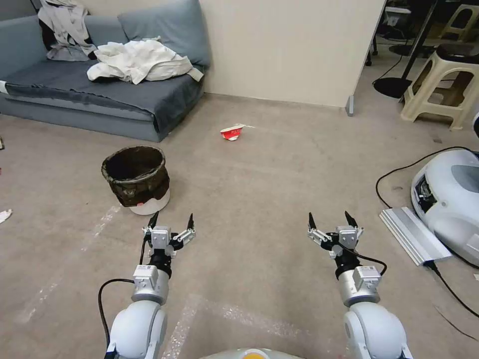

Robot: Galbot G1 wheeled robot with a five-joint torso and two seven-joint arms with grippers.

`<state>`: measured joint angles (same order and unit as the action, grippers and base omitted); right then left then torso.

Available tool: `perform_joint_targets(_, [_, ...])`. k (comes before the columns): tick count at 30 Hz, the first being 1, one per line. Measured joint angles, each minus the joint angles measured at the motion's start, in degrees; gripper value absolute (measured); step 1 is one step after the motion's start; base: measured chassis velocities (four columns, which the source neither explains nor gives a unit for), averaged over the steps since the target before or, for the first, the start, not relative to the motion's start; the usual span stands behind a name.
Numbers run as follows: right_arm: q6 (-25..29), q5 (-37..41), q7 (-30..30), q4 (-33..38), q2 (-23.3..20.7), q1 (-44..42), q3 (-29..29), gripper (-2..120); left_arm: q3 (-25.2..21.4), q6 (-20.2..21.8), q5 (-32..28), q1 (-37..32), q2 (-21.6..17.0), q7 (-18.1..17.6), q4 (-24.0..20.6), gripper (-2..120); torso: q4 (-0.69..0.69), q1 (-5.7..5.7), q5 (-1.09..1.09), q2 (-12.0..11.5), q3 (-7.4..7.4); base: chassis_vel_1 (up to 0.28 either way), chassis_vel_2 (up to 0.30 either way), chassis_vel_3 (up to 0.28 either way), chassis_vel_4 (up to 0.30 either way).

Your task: Pick up the trash can from the floor.

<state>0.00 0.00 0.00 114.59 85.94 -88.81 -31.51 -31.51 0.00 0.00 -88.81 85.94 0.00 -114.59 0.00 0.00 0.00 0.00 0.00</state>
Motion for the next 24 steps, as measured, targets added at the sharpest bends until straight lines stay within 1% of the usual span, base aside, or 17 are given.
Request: perform_joint_targets(24, [0.0,0.0,0.0,0.0,0.0,-0.1,0.0,100,0.0,0.0,0.0,0.0,0.0,0.0,0.0,100,0.00,0.00,0.00,0.0,0.00,0.000,0.000,0.000,0.000])
